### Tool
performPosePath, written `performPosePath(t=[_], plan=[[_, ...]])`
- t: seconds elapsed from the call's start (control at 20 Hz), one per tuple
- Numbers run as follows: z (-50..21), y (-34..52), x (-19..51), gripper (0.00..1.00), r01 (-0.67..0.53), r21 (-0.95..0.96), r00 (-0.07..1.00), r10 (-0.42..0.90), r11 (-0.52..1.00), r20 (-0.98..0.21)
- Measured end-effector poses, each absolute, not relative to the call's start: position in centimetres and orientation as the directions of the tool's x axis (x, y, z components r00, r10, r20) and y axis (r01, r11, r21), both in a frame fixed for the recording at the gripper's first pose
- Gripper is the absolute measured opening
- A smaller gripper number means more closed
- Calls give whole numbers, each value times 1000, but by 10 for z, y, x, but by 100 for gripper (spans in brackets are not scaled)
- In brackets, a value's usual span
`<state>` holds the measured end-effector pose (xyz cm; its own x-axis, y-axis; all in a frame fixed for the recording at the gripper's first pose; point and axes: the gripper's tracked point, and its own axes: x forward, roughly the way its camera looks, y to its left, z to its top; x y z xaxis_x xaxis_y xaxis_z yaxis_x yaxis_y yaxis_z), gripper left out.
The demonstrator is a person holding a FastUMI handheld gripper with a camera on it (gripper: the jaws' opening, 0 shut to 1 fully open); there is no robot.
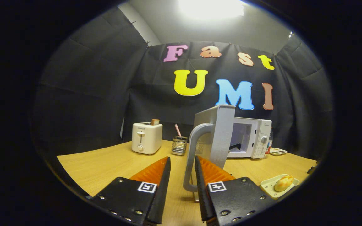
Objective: Open the microwave, put the food inside, and close the microwave door.
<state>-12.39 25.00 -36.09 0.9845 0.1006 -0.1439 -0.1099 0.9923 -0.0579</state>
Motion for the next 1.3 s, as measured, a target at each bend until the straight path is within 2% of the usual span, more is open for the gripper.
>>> performPosePath(t=[0.1, 0.2, 0.3, 0.55, 0.7, 1.0, 1.3], plan=[[-347, 249, -135, 68, -179, -31, 978, 175, 983, -115], [-342, 231, -145, 87, -208, -47, 973, 202, 977, -111], [-342, 209, -152, 92, -223, -61, 970, 216, 973, -111], [-343, 142, -175, 93, -252, -42, 960, 245, 967, -134], [-357, 80, -178, 93, -216, -80, 964, 200, 973, -176], [-405, -40, -182, 93, -60, -176, 956, 6, 983, -293], [-438, -67, -176, 93, -48, -165, 929, -16, 985, -369]])
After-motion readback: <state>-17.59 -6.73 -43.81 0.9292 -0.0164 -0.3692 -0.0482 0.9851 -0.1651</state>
